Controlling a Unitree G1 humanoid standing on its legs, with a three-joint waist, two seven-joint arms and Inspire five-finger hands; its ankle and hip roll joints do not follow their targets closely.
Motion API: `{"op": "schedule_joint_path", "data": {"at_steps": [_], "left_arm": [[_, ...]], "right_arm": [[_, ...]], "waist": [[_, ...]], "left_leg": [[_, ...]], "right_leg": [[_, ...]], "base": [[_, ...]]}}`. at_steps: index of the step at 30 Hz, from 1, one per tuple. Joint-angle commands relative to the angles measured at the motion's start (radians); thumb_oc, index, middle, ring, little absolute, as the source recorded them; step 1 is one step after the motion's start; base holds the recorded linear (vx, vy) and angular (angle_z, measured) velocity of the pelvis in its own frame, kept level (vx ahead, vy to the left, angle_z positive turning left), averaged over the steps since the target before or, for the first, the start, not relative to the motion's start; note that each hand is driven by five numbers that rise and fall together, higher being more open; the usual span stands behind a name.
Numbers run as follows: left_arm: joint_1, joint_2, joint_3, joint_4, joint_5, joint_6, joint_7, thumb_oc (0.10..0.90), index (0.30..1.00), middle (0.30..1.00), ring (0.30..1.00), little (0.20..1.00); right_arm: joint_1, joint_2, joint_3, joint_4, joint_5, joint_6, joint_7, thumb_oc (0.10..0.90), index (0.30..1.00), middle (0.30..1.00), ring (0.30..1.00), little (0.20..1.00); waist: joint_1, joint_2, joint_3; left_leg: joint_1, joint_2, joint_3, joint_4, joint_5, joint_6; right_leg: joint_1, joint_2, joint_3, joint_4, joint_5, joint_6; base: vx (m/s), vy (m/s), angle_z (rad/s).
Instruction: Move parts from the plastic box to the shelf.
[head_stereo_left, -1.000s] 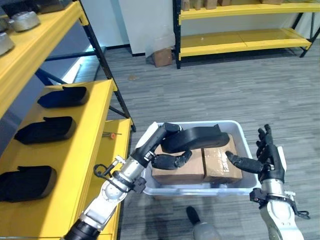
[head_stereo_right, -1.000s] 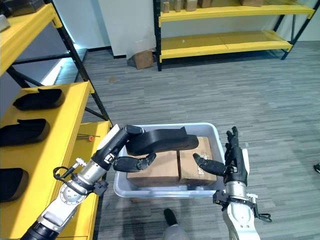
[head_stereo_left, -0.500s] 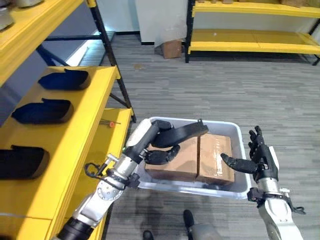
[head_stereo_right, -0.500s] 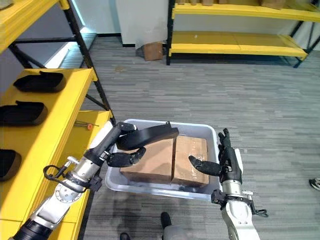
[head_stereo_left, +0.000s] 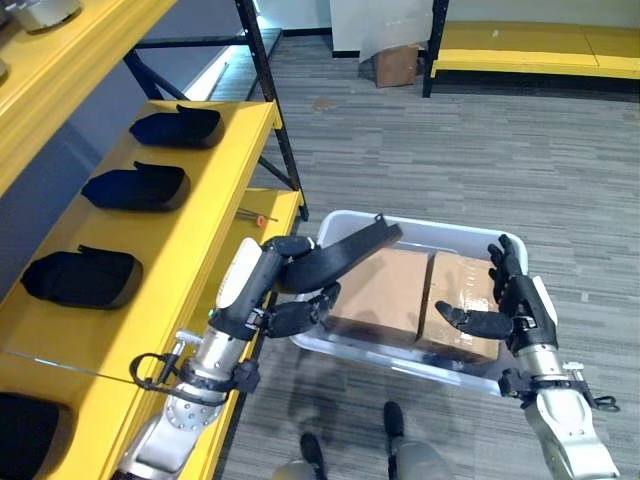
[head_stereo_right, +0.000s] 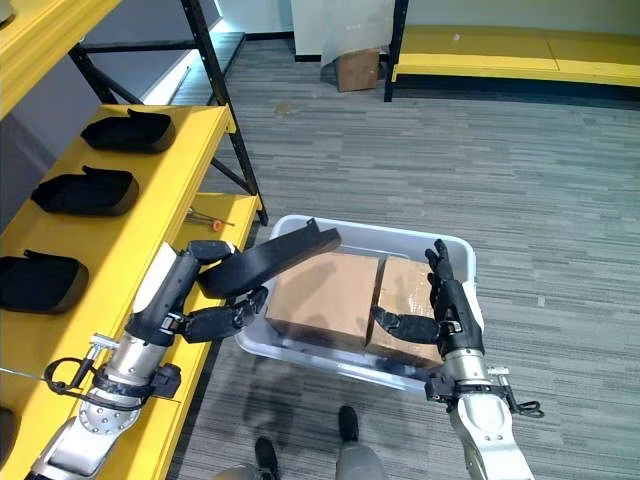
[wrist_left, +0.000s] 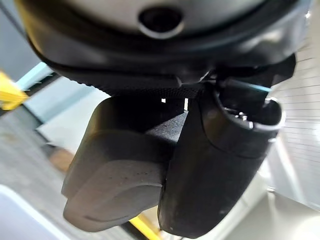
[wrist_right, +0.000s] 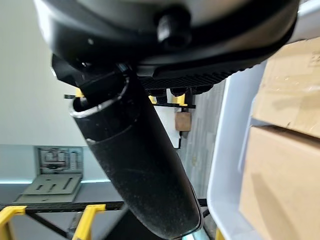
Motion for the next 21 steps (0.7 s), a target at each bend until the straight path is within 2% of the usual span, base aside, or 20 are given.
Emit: {"op": "schedule_joint_path", "data": {"at_steps": [1,2,3,5,10,13,15,18,21], "left_arm": [[-0.067,0.003,0.064,-0.088,-0.045,-0.095,0.095,0.400,0.300,0.300,0.300,0.300],[-0.066,0.001,0.057,-0.090,-0.037,-0.086,0.097,0.400,0.300,0.300,0.300,0.300],[-0.066,0.001,0.057,-0.090,-0.037,-0.085,0.097,0.400,0.300,0.300,0.300,0.300],[-0.039,-0.007,0.052,-0.107,-0.089,-0.058,0.045,0.400,0.300,0.300,0.300,0.300],[0.007,0.000,0.027,-0.092,-0.156,-0.062,-0.033,0.400,0.300,0.300,0.300,0.300],[0.013,0.001,0.022,-0.093,-0.188,-0.066,-0.061,0.400,0.300,0.300,0.300,0.300],[0.012,-0.003,-0.005,-0.095,-0.235,-0.067,-0.118,0.400,0.300,0.300,0.300,0.300],[-0.009,-0.009,-0.054,-0.094,-0.230,-0.053,-0.132,0.400,0.300,0.300,0.300,0.300],[-0.062,-0.007,-0.114,-0.089,-0.213,-0.023,-0.112,0.400,0.300,0.300,0.300,0.300]], "right_arm": [[-0.074,-0.031,-0.012,-0.047,-0.001,-0.136,0.008,0.900,1.000,1.000,1.000,1.000],[-0.093,-0.030,-0.005,-0.035,-0.004,-0.142,0.003,0.900,1.000,1.000,1.000,1.000],[-0.096,-0.029,-0.004,-0.033,-0.005,-0.143,0.002,0.900,1.000,1.000,1.000,1.000],[-0.125,-0.015,0.008,-0.041,0.005,-0.138,-0.009,0.900,1.000,1.000,1.000,1.000],[-0.128,0.016,0.035,-0.071,-0.008,-0.098,-0.044,0.900,1.000,1.000,1.000,1.000],[-0.123,0.023,0.036,-0.072,-0.015,-0.096,-0.050,0.900,1.000,1.000,1.000,1.000],[-0.104,0.035,0.033,-0.095,-0.019,-0.094,-0.085,0.900,1.000,1.000,1.000,1.000],[-0.101,0.057,0.039,-0.114,-0.010,-0.104,-0.105,0.900,1.000,1.000,1.000,1.000],[-0.112,0.072,0.050,-0.136,-0.026,-0.102,-0.120,0.900,1.000,1.000,1.000,1.000]], "waist": [[0.003,-0.032,-0.157],[0.013,-0.025,-0.159],[0.014,-0.025,-0.160],[0.033,-0.016,-0.163],[0.049,-0.015,-0.171],[0.051,-0.018,-0.171],[0.048,-0.026,-0.164],[0.036,-0.036,-0.150],[0.004,-0.030,-0.134]], "left_leg": [[0.014,0.006,-0.066,-0.024,0.027,-0.040],[0.022,-0.010,-0.106,-0.041,0.023,-0.038],[0.021,-0.012,-0.109,-0.044,0.026,-0.037],[0.041,-0.049,-0.147,-0.092,-0.006,-0.029],[0.080,-0.073,-0.149,-0.177,-0.025,-0.017],[0.088,-0.079,-0.149,-0.188,-0.026,-0.010],[0.095,-0.091,-0.142,-0.208,-0.027,0.008],[0.099,-0.103,-0.124,-0.220,-0.030,0.022],[0.095,-0.107,-0.142,-0.220,-0.032,0.039]], "right_leg": [[0.058,0.082,-0.001,0.047,-0.142,-0.001],[0.054,0.083,0.014,0.046,-0.138,0.003],[0.051,0.082,0.015,0.045,-0.135,0.003],[0.051,0.074,0.027,0.031,-0.117,0.023],[0.068,0.039,0.016,-0.001,-0.083,0.065],[0.070,0.029,0.013,-0.002,-0.077,0.077],[0.063,0.010,0.010,0.003,-0.061,0.101],[0.032,-0.001,0.013,0.010,-0.033,0.126],[-0.011,0.030,0.119,0.093,-0.058,0.128]], "base": [[-0.04,0.252,0.22],[-0.04,0.238,-0.02],[-0.08,0.296,-0.16],[-0.09,0.291,-0.15],[-0.12,0.341,0.14],[-0.05,0.181,0.37],[-0.09,0.300,0.27],[-0.14,0.225,0.04],[-0.16,0.095,-0.04]]}}
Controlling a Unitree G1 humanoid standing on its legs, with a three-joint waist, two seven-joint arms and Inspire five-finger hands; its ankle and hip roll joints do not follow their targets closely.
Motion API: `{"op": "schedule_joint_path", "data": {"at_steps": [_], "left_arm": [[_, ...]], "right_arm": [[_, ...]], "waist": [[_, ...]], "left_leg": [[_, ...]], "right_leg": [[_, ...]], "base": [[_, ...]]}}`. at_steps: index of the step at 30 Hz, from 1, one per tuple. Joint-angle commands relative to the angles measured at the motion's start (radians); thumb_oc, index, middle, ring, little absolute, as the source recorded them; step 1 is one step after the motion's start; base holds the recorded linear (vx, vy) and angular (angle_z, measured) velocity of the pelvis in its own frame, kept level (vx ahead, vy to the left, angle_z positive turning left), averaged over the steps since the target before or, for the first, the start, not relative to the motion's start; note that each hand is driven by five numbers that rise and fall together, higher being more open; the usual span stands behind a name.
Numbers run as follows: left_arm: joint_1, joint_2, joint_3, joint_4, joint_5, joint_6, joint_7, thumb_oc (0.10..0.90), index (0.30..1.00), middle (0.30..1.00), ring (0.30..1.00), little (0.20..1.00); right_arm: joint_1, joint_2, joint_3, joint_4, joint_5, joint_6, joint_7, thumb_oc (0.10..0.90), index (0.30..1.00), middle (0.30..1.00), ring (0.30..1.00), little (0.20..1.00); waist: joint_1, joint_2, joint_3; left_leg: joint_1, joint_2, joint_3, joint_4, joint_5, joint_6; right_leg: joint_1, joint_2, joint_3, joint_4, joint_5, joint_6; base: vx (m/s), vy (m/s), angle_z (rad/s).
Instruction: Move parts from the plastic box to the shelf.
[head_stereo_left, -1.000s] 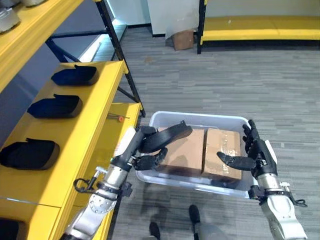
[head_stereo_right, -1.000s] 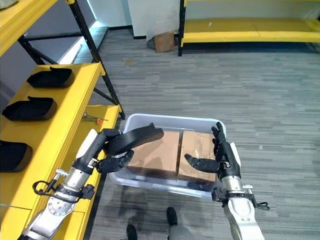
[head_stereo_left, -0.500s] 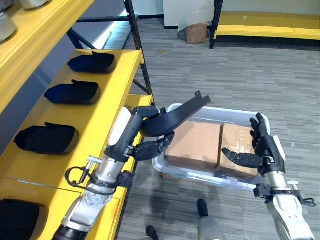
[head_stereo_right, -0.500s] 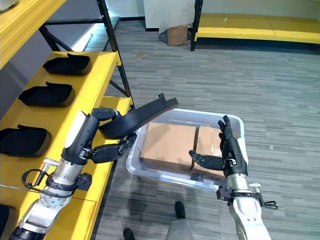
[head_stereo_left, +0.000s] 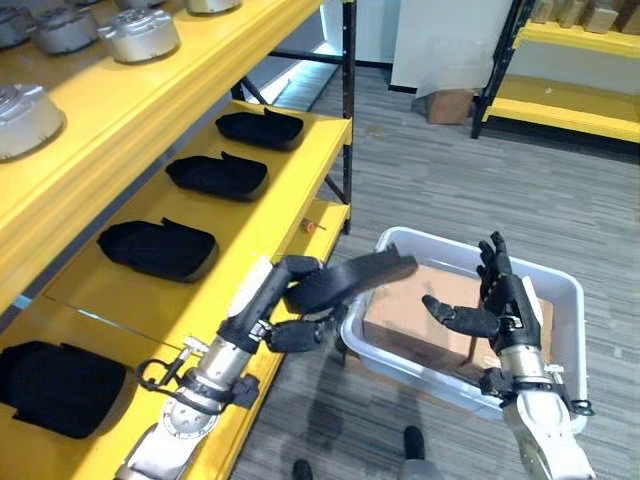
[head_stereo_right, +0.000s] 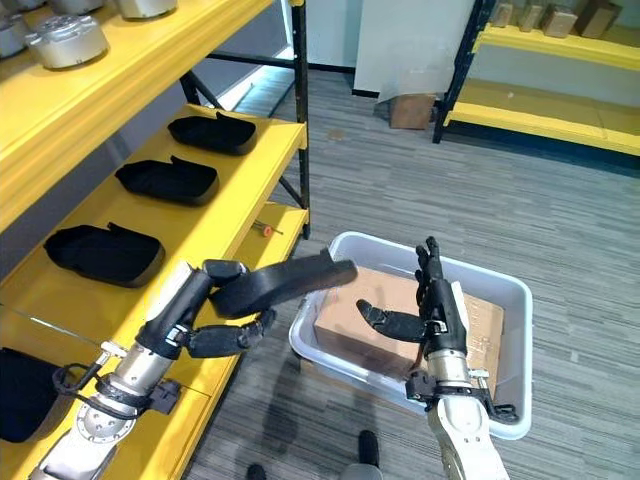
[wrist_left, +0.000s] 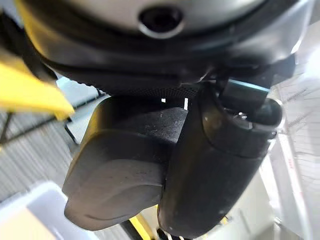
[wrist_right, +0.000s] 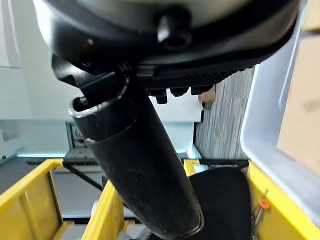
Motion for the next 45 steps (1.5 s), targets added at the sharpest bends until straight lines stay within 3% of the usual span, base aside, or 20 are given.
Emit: {"op": "schedule_joint_path", "data": {"at_steps": [1,3,4,6,8,11,14,16,17,22,23,26,30,35,38,43,45], "left_arm": [[-0.180,-0.034,-0.016,-0.091,-0.051,-0.059,0.039,0.400,0.300,0.300,0.300,0.300],[-0.215,-0.035,-0.036,-0.080,-0.056,-0.054,0.041,0.400,0.300,0.300,0.300,0.300],[-0.235,-0.035,-0.041,-0.071,-0.055,-0.057,0.046,0.400,0.300,0.300,0.300,0.300],[-0.246,-0.039,-0.032,-0.065,-0.059,-0.062,0.035,0.400,0.300,0.300,0.300,0.300],[-0.234,-0.045,0.012,-0.047,-0.111,-0.039,-0.005,0.400,0.300,0.300,0.300,0.300],[-0.216,-0.045,0.036,-0.033,-0.035,-0.022,0.039,0.400,0.300,0.300,0.300,0.300],[-0.208,-0.046,0.043,-0.036,-0.022,-0.024,0.053,0.400,0.300,0.300,0.300,0.300],[-0.206,-0.051,0.042,-0.028,0.025,-0.034,0.069,0.400,0.300,0.300,0.300,0.300],[-0.214,-0.052,0.037,-0.023,0.038,-0.051,0.038,0.400,0.300,0.300,0.300,0.300],[-0.205,-0.069,0.042,-0.047,-0.062,-0.067,-0.044,0.400,0.300,0.300,0.300,0.300],[-0.208,-0.060,0.049,-0.054,-0.046,-0.082,-0.012,0.400,0.300,0.300,0.300,0.300],[-0.222,-0.056,0.050,-0.048,-0.024,-0.094,-0.004,0.400,0.300,0.300,0.300,0.300],[-0.228,-0.064,0.040,-0.057,0.041,-0.070,0.047,0.400,0.300,0.300,0.300,0.300],[-0.194,-0.046,0.058,-0.064,0.097,-0.054,0.118,0.400,0.300,0.300,0.300,0.300],[-0.176,-0.040,0.075,-0.070,0.097,-0.052,0.127,0.400,0.300,0.300,0.300,0.300],[-0.120,-0.017,0.124,-0.078,0.185,-0.064,0.190,0.400,0.300,0.300,0.300,0.300],[-0.117,-0.015,0.128,-0.079,0.191,-0.066,0.197,0.400,0.300,0.300,0.300,0.300]], "right_arm": [[-0.072,-0.038,-0.027,-0.127,-0.023,-0.106,-0.039,0.900,1.000,1.000,1.000,1.000],[-0.064,-0.038,-0.035,-0.127,-0.025,-0.123,-0.055,0.900,1.000,1.000,1.000,1.000],[-0.063,-0.041,-0.042,-0.118,-0.014,-0.149,-0.058,0.900,1.000,1.000,1.000,1.000],[-0.073,-0.041,-0.048,-0.098,-0.009,-0.173,-0.044,0.900,1.000,1.000,1.000,1.000],[-0.133,-0.066,-0.002,-0.061,0.011,-0.120,0.070,0.900,1.000,1.000,1.000,1.000],[-0.167,-0.097,-0.002,-0.048,0.068,-0.099,0.114,0.900,1.000,1.000,1.000,1.000],[-0.185,-0.095,0.013,-0.041,0.052,-0.112,0.118,0.900,1.000,1.000,1.000,1.000],[-0.193,-0.091,0.035,-0.035,0.027,-0.125,0.094,0.900,1.000,1.000,1.000,1.000],[-0.188,-0.081,0.038,-0.032,0.022,-0.122,0.077,0.900,1.000,1.000,1.000,1.000],[-0.175,-0.075,0.031,0.002,-0.012,-0.142,0.097,0.900,1.000,1.000,1.000,1.000],[-0.173,-0.092,0.027,-0.001,-0.008,-0.162,0.110,0.900,1.000,1.000,1.000,1.000],[-0.163,-0.110,0.002,-0.030,0.028,-0.161,0.142,0.900,1.000,1.000,1.000,1.000],[-0.169,-0.111,-0.004,-0.032,0.060,-0.162,0.197,0.900,1.000,1.000,1.000,1.000],[-0.180,-0.100,0.022,-0.062,0.039,-0.131,0.210,0.900,1.000,1.000,1.000,1.000],[-0.182,-0.096,0.030,-0.068,0.041,-0.124,0.211,0.900,1.000,1.000,1.000,1.000],[-0.167,-0.076,0.044,-0.120,0.037,-0.103,0.232,0.900,1.000,1.000,1.000,1.000],[-0.167,-0.076,0.046,-0.126,0.038,-0.102,0.230,0.900,1.000,1.000,1.000,1.000]], "waist": [[-0.061,0.039,-0.033],[-0.065,0.039,-0.034],[-0.062,0.040,-0.032],[-0.049,0.038,-0.033],[-0.001,0.032,-0.020],[0.028,0.030,0.005],[0.039,0.037,0.021],[0.043,0.051,0.045],[0.029,0.059,0.053],[0.017,0.052,0.038],[-0.004,0.039,0.022],[-0.030,0.033,0.000],[-0.034,0.055,-0.025],[-0.015,0.086,-0.034],[-0.006,0.086,-0.037],[0.041,0.069,-0.048],[0.044,0.065,-0.048]], "left_leg": [[-0.004,-0.001,-0.016,-0.012,-0.059,0.083],[-0.021,-0.011,-0.042,-0.011,-0.049,0.097],[-0.048,-0.021,-0.068,-0.002,-0.042,0.112],[-0.083,-0.032,-0.091,0.006,-0.028,0.114],[-0.104,-0.036,-0.120,0.015,-0.014,0.093],[-0.154,-0.035,-0.136,0.003,0.030,0.053],[-0.192,-0.037,-0.140,0.005,0.051,0.042],[-0.233,-0.033,-0.094,0.008,0.077,0.031],[-0.254,-0.008,-0.007,0.006,0.099,0.014],[-0.242,0.052,0.085,0.059,0.083,0.004],[-0.193,0.107,0.136,0.106,0.042,0.008],[-0.127,0.189,0.145,0.147,0.052,-0.006],[-0.045,0.208,0.081,0.105,0.078,-0.032],[-0.017,0.157,0.081,0.027,0.038,-0.037],[-0.010,0.139,0.080,0.012,0.024,-0.033],[-0.010,0.090,0.067,-0.012,-0.002,-0.004],[-0.011,0.086,0.066,-0.012,-0.004,-0.001]], "right_leg": [[-0.031,0.159,0.115,0.150,-0.144,-0.027],[-0.050,0.189,0.129,0.245,-0.160,-0.037],[-0.084,0.225,0.137,0.367,-0.183,-0.054],[-0.084,0.248,0.127,0.395,-0.232,-0.081],[-0.030,0.244,0.077,0.288,-0.274,-0.111],[0.040,0.256,0.074,0.127,-0.233,-0.132],[0.046,0.267,0.078,0.103,-0.226,-0.142],[0.053,0.276,0.056,0.090,-0.226,-0.153],[0.062,0.276,0.012,0.090,-0.232,-0.156],[0.070,0.243,-0.070,0.097,-0.240,-0.151],[0.056,0.201,-0.112,0.122,-0.240,-0.150],[0.036,0.166,-0.140,0.143,-0.235,-0.153],[0.019,0.150,-0.128,0.134,-0.218,-0.142],[0.047,0.100,-0.146,0.086,-0.184,-0.092],[0.057,0.084,-0.155,0.067,-0.168,-0.076],[0.077,0.034,-0.210,0.018,-0.115,-0.017],[0.077,0.029,-0.214,0.018,-0.112,-0.012]], "base": [[-0.14,0.040,0.32],[-0.26,0.003,0.78],[-0.39,-0.042,0.72],[-0.38,-0.136,0.95],[-0.45,-0.424,0.28],[-0.33,-0.342,-0.13],[-0.25,-0.143,0.17],[-0.26,-0.084,-0.04],[-0.18,-0.042,0.27],[-0.14,0.029,0.81],[-0.16,0.230,0.76],[-0.09,0.204,0.73],[-0.01,0.287,0.48],[0.00,0.366,0.28],[-0.01,0.309,0.52],[-0.04,0.314,0.31],[-0.03,0.111,0.35]]}}
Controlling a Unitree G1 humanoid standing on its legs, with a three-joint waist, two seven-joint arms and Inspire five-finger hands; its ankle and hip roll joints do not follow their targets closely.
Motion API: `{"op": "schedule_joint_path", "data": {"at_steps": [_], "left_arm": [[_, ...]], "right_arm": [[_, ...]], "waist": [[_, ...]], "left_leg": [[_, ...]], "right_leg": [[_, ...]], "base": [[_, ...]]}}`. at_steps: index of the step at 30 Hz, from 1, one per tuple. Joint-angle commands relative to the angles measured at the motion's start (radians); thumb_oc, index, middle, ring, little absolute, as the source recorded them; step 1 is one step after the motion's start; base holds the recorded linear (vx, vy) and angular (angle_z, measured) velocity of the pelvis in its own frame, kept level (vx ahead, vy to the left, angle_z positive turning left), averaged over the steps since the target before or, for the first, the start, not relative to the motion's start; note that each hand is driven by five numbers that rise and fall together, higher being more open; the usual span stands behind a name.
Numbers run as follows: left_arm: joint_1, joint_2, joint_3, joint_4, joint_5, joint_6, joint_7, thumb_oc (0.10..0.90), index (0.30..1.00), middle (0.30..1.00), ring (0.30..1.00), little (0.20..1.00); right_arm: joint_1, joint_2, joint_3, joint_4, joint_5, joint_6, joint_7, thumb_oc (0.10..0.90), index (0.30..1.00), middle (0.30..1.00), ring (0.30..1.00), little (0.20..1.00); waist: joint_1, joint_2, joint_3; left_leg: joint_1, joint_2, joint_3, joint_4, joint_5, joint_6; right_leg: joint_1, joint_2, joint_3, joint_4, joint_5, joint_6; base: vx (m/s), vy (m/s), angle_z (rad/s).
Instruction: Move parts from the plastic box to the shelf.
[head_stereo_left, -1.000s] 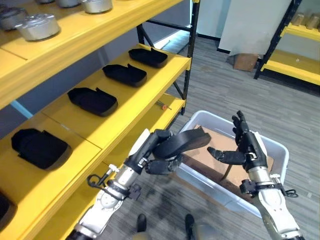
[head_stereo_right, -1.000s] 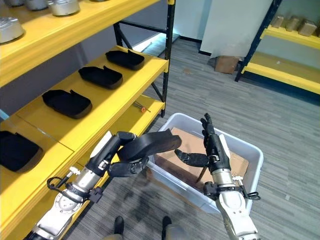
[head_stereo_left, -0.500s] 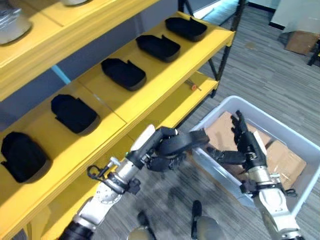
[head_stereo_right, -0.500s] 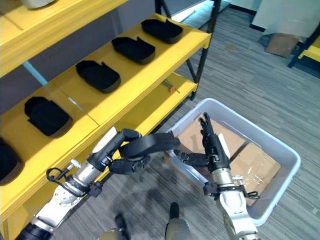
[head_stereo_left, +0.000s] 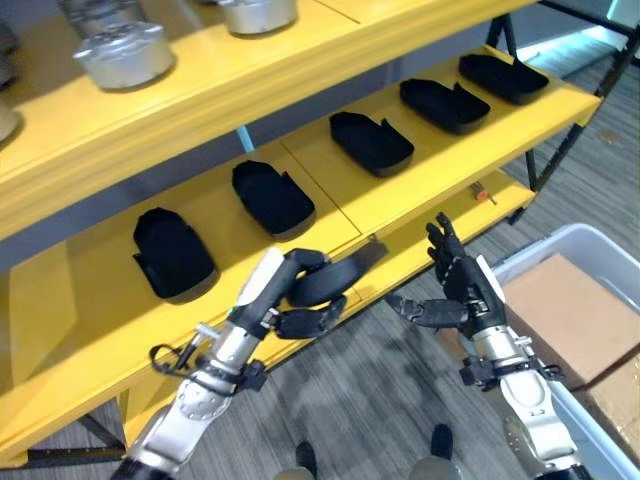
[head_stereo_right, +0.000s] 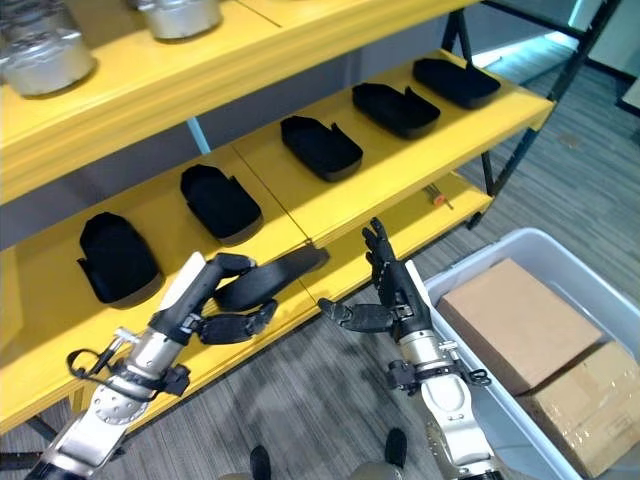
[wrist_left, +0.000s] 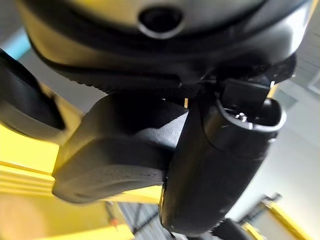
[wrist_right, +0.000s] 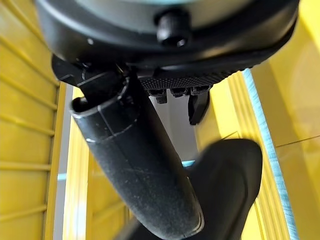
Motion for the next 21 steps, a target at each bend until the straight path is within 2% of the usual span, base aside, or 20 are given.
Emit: {"op": "schedule_joint_path", "data": {"at_steps": [1,2,7,9,11,13,15,16,17,19,21], "left_arm": [[-0.085,-0.018,0.055,-0.144,0.026,-0.120,0.109,0.400,0.300,0.300,0.300,0.300],[-0.069,-0.002,0.091,-0.144,0.076,-0.141,0.166,0.400,0.300,0.300,0.300,0.300],[-0.066,0.013,0.115,-0.148,0.112,-0.174,0.200,0.400,0.300,0.300,0.300,0.300],[-0.062,0.014,0.119,-0.169,0.100,-0.215,0.195,0.400,0.300,0.300,0.300,0.300],[-0.065,0.011,0.111,-0.185,0.079,-0.231,0.172,0.400,0.300,0.300,0.300,0.300],[-0.110,0.005,0.075,-0.191,-0.032,-0.223,0.069,0.400,0.300,0.300,0.300,0.300],[-0.155,-0.011,0.025,-0.196,-0.127,-0.188,-0.036,0.400,0.300,0.300,0.300,0.300],[-0.164,-0.014,0.012,-0.197,-0.147,-0.176,-0.064,0.400,0.300,0.300,0.300,0.300],[-0.194,-0.027,-0.021,-0.200,-0.151,-0.139,-0.092,0.400,0.300,0.300,0.300,0.300],[-0.224,-0.028,-0.052,-0.195,-0.159,-0.107,-0.116,0.400,0.300,0.300,0.300,0.300],[-0.236,-0.025,-0.062,-0.188,-0.182,-0.093,-0.145,0.400,0.300,0.300,0.300,0.300]], "right_arm": [[-0.055,-0.056,-0.033,-0.157,0.008,-0.093,0.009,0.900,1.000,1.000,1.000,1.000],[-0.060,-0.059,-0.021,-0.189,-0.003,-0.087,-0.014,0.900,1.000,1.000,1.000,1.000],[-0.062,-0.057,-0.016,-0.211,-0.043,-0.098,-0.060,0.900,1.000,1.000,1.000,1.000],[-0.065,-0.046,-0.010,-0.230,-0.094,-0.096,-0.123,0.900,1.000,1.000,1.000,1.000],[-0.068,-0.040,-0.008,-0.233,-0.140,-0.080,-0.191,0.900,1.000,1.000,1.000,1.000],[-0.062,-0.047,-0.022,-0.228,-0.135,-0.068,-0.257,0.900,1.000,1.000,1.000,1.000],[-0.052,-0.048,-0.045,-0.196,-0.127,-0.084,-0.288,0.900,1.000,1.000,1.000,1.000],[-0.049,-0.048,-0.050,-0.190,-0.122,-0.089,-0.292,0.900,1.000,1.000,1.000,1.000],[-0.036,-0.050,-0.073,-0.182,-0.116,-0.101,-0.280,0.900,1.000,1.000,1.000,1.000],[-0.020,-0.056,-0.100,-0.179,-0.109,-0.124,-0.257,0.900,1.000,1.000,1.000,1.000],[-0.012,-0.062,-0.112,-0.181,-0.112,-0.129,-0.257,0.900,1.000,1.000,1.000,1.000]], "waist": [[-0.045,0.015,-0.087],[-0.012,0.002,-0.086],[0.014,-0.010,-0.084],[0.036,-0.014,-0.071],[0.038,-0.016,-0.067],[0.014,-0.020,-0.066],[-0.021,-0.020,-0.063],[-0.030,-0.021,-0.062],[-0.056,-0.021,-0.061],[-0.081,-0.020,-0.062],[-0.090,-0.019,-0.063]], "left_leg": [[0.027,0.000,0.048,-0.008,-0.055,0.071],[0.018,-0.021,0.048,-0.002,-0.069,0.090],[0.005,-0.048,0.056,0.018,-0.090,0.114],[0.005,-0.057,0.077,0.036,-0.108,0.126],[0.001,-0.063,0.073,0.043,-0.115,0.137],[-0.010,-0.078,0.032,0.051,-0.122,0.156],[-0.018,-0.089,-0.006,0.057,-0.123,0.166],[-0.020,-0.092,-0.016,0.059,-0.124,0.167],[-0.022,-0.106,-0.048,0.062,-0.122,0.170],[-0.027,-0.127,-0.079,0.065,-0.121,0.172],[-0.038,-0.142,-0.101,0.075,-0.122,0.173]], "right_leg": [[0.022,0.094,0.004,0.031,-0.097,-0.019],[0.027,0.062,-0.024,0.036,-0.082,-0.006],[0.023,0.026,-0.046,0.061,-0.063,-0.004],[0.015,0.001,-0.084,0.118,-0.064,-0.006],[0.007,0.013,-0.073,0.161,-0.090,-0.013],[-0.015,0.079,0.014,0.214,-0.141,-0.031],[-0.040,0.182,0.119,0.261,-0.220,-0.059],[-0.044,0.206,0.144,0.265,-0.233,-0.067],[-0.050,0.277,0.212,0.260,-0.251,-0.096],[-0.052,0.320,0.260,0.250,-0.258,-0.117],[-0.050,0.329,0.276,0.238,-0.253,-0.125]], "base": [[-0.07,0.324,0.30],[-0.08,0.380,0.18],[-0.05,0.237,0.23],[-0.05,0.226,0.26],[-0.02,0.097,0.27],[0.00,0.060,0.35],[-0.01,0.045,0.66],[0.00,0.020,0.69],[-0.01,0.019,0.53],[-0.02,-0.003,0.67],[-0.02,-0.063,0.59]]}}
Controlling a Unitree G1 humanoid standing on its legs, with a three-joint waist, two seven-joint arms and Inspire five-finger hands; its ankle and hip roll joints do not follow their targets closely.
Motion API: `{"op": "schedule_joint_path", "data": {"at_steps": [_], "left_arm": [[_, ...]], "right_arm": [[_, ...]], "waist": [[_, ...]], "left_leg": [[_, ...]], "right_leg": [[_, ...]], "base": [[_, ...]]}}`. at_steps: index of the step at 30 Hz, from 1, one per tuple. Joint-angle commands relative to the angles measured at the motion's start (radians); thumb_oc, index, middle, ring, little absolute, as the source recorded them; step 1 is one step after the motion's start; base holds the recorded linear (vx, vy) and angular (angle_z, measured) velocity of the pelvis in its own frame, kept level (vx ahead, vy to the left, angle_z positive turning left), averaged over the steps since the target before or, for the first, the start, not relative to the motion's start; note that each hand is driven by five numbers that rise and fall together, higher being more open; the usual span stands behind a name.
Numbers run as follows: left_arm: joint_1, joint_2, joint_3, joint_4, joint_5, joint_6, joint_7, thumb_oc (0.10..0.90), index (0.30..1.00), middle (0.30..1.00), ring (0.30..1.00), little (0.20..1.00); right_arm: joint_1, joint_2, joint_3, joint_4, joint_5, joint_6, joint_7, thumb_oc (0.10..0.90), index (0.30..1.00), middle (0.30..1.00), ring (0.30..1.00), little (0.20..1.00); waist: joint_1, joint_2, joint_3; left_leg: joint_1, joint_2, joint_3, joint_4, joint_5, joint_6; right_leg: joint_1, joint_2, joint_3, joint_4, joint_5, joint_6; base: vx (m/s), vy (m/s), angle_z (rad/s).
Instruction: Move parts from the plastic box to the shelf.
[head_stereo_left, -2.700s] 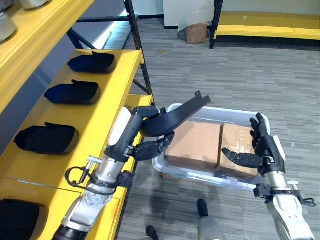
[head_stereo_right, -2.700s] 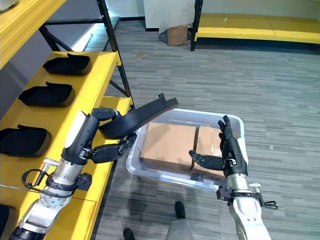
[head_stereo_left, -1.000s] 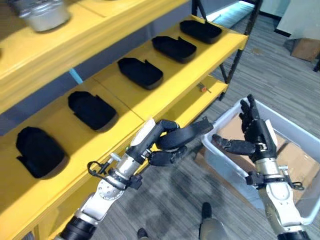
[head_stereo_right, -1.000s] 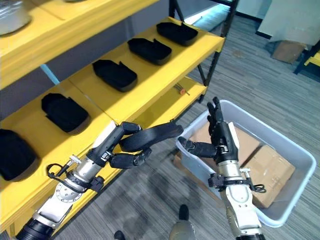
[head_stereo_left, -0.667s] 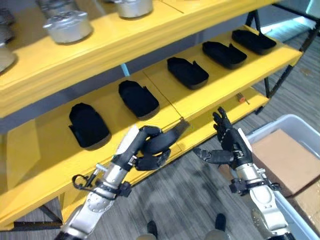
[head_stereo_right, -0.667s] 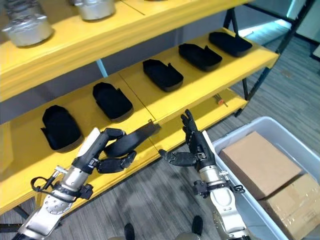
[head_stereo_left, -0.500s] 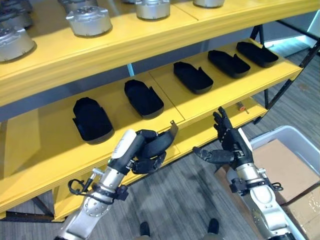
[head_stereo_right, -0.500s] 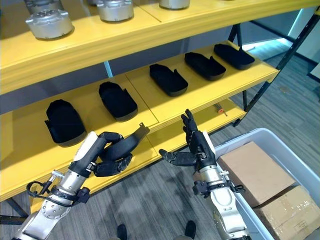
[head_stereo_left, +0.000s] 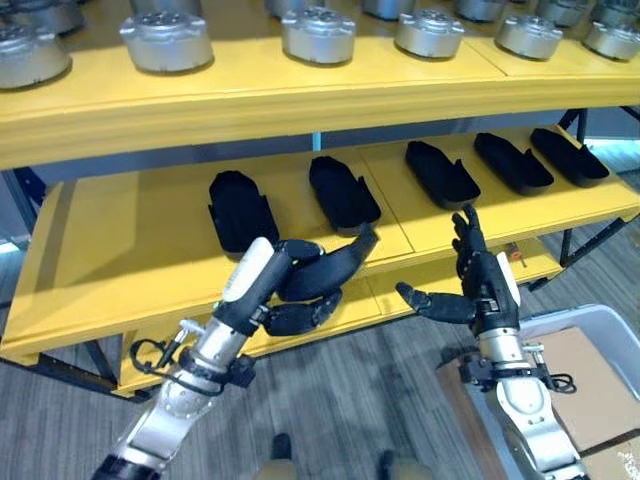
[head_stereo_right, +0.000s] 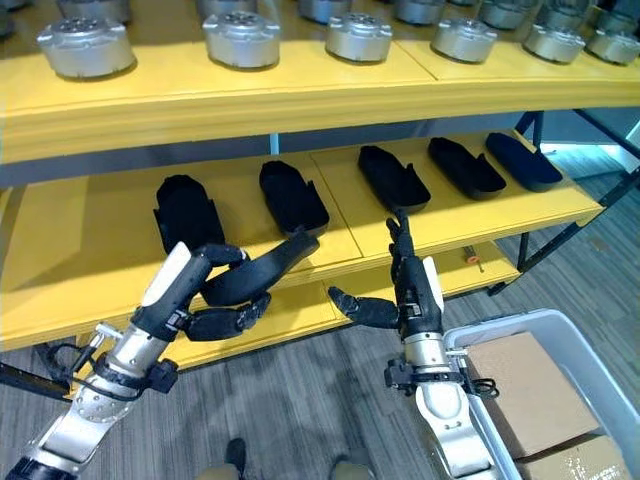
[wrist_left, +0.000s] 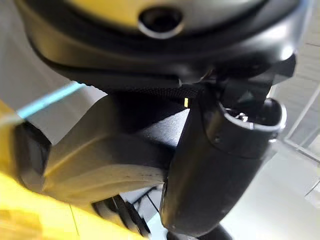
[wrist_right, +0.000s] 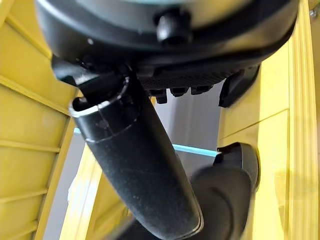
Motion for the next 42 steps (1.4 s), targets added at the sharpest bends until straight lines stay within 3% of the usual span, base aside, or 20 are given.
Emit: {"op": "schedule_joint_path", "data": {"at_steps": [1,8,12,14,16,18,21,22,23,24,26,30,35,38,42], "left_arm": [[-0.116,-0.005,0.014,-0.150,-0.127,-0.049,-0.089,0.400,0.300,0.300,0.300,0.300],[-0.008,-0.008,0.100,-0.190,-0.241,-0.039,-0.211,0.400,0.300,0.300,0.300,0.300],[0.013,-0.012,0.104,-0.203,-0.226,-0.023,-0.212,0.400,0.300,0.300,0.300,0.300],[0.021,0.001,0.105,-0.203,-0.272,-0.017,-0.252,0.400,0.300,0.300,0.300,0.300],[0.010,0.011,0.093,-0.203,-0.297,-0.028,-0.292,0.400,0.300,0.300,0.300,0.300],[-0.006,0.015,0.060,-0.202,-0.296,-0.020,-0.295,0.400,0.300,0.300,0.300,0.300],[-0.028,0.017,0.015,-0.192,-0.331,-0.003,-0.292,0.400,0.300,0.300,0.300,0.300],[-0.030,0.016,0.014,-0.191,-0.331,-0.003,-0.292,0.400,0.300,0.300,0.300,0.300],[-0.037,0.010,0.004,-0.189,-0.349,-0.004,-0.288,0.400,0.300,0.300,0.300,0.300],[-0.075,-0.011,-0.027,-0.177,-0.382,0.006,-0.294,0.400,0.300,0.300,0.300,0.300],[-0.099,-0.021,-0.036,-0.164,-0.364,0.017,-0.282,0.400,0.300,0.300,0.300,0.300],[-0.110,-0.009,-0.039,-0.138,-0.359,0.031,-0.281,0.400,0.300,0.300,0.300,0.300],[-0.080,0.017,-0.019,-0.149,-0.354,0.038,-0.297,0.400,0.300,0.300,0.300,0.300],[-0.068,0.027,-0.003,-0.146,-0.354,0.036,-0.292,0.400,0.300,0.300,0.300,0.300],[-0.048,0.028,0.031,-0.148,-0.335,0.025,-0.285,0.400,0.300,0.300,0.300,0.300]], "right_arm": [[-0.074,-0.059,-0.084,-0.070,0.023,-0.137,-0.023,0.900,1.000,1.000,1.000,1.000],[-0.028,-0.037,-0.116,-0.087,-0.011,-0.141,-0.094,0.900,1.000,1.000,1.000,1.000],[-0.014,-0.026,-0.124,-0.078,-0.016,-0.154,-0.121,0.900,1.000,1.000,1.000,1.000],[-0.003,-0.037,-0.133,-0.084,-0.027,-0.156,-0.158,0.900,1.000,1.000,1.000,1.000],[0.016,-0.042,-0.159,-0.086,-0.033,-0.166,-0.190,0.900,1.000,1.000,1.000,1.000],[0.017,-0.045,-0.169,-0.079,-0.035,-0.186,-0.193,0.900,1.000,1.000,1.000,1.000],[0.008,-0.073,-0.175,-0.054,0.024,-0.214,-0.136,0.900,1.000,1.000,1.000,1.000],[0.008,-0.075,-0.177,-0.053,0.027,-0.216,-0.133,0.900,1.000,1.000,1.000,1.000],[-0.004,-0.090,-0.178,-0.044,0.065,-0.211,-0.108,0.900,1.000,1.000,1.000,1.000],[-0.037,-0.107,-0.178,-0.006,0.110,-0.195,-0.074,0.900,1.000,1.000,1.000,1.000],[-0.070,-0.114,-0.154,0.013,0.139,-0.184,-0.079,0.900,1.000,1.000,1.000,1.000],[-0.061,-0.064,-0.159,0.004,0.130,-0.133,-0.098,0.900,1.000,1.000,1.000,1.000],[-0.038,-0.025,-0.162,-0.017,0.097,-0.062,-0.101,0.900,1.000,1.000,1.000,1.000],[-0.031,-0.020,-0.172,-0.018,0.092,-0.056,-0.095,0.900,1.000,1.000,1.000,1.000],[-0.055,-0.010,-0.170,-0.018,0.045,-0.057,-0.102,0.900,1.000,1.000,1.000,1.000]], "waist": [[-0.028,0.005,-0.039],[-0.033,0.029,-0.050],[-0.043,0.043,-0.052],[-0.060,0.050,-0.042],[-0.091,0.047,-0.034],[-0.111,0.046,-0.032],[-0.121,0.058,-0.027],[-0.121,0.059,-0.026],[-0.126,0.067,-0.026],[-0.132,0.081,-0.024],[-0.130,0.093,-0.023],[-0.133,0.092,-0.035],[-0.110,0.074,-0.045],[-0.097,0.066,-0.046],[-0.064,0.059,-0.043]], "left_leg": [[0.103,-0.128,0.084,0.020,-0.166,0.083],[0.116,-0.136,0.073,0.019,-0.161,0.078],[0.116,-0.145,0.082,0.032,-0.172,0.075],[0.103,-0.142,0.162,0.094,-0.207,0.071],[0.094,-0.094,0.284,0.139,-0.216,0.057],[0.093,-0.053,0.309,0.159,-0.218,0.048],[0.089,0.009,0.233,0.147,-0.136,0.011],[0.091,0.009,0.232,0.143,-0.133,0.009],[0.100,0.040,0.220,0.120,-0.094,-0.008],[0.102,0.118,0.157,0.071,0.026,-0.054],[0.128,0.100,0.125,0.032,-0.012,-0.059],[0.163,0.056,0.199,-0.022,-0.092,-0.039],[0.173,0.000,0.210,-0.061,-0.116,-0.001],[0.172,-0.019,0.214,-0.060,-0.131,0.016],[0.172,-0.050,0.254,-0.064,-0.149,0.036]], "right_leg": [[0.064,-0.005,-0.055,-0.053,0.018,0.034],[0.082,0.008,-0.021,-0.108,0.046,0.024],[0.086,0.009,-0.011,-0.131,0.054,0.023],[0.090,-0.005,-0.031,-0.128,0.046,0.024],[0.086,-0.037,-0.081,-0.121,0.050,0.029],[0.075,-0.060,-0.093,-0.106,0.051,0.028],[0.061,-0.077,-0.051,-0.096,0.052,0.027],[0.061,-0.076,-0.051,-0.095,0.052,0.027],[0.058,-0.086,-0.038,-0.099,0.054,0.030],[0.063,-0.111,-0.005,-0.121,0.067,0.042],[0.067,-0.128,0.024,-0.133,0.077,0.061],[0.074,-0.178,-0.022,-0.146,0.097,0.101],[0.082,-0.231,-0.073,-0.177,0.133,0.142],[0.079,-0.257,-0.094,-0.187,0.156,0.149],[0.071,-0.281,-0.171,-0.202,0.190,0.157]], "base": [[-0.01,-0.102,0.05],[0.01,-0.084,0.03],[-0.01,-0.030,0.04],[-0.06,0.020,0.13],[-0.15,0.098,0.38],[-0.11,0.191,1.12],[-0.01,0.213,0.38],[0.00,0.235,-0.28],[-0.02,0.504,-0.32],[-0.01,0.648,-0.34],[0.02,0.588,-0.36],[0.02,0.420,-0.37],[-0.03,0.391,0.11],[-0.05,0.222,0.16],[-0.08,0.227,-0.02]]}}
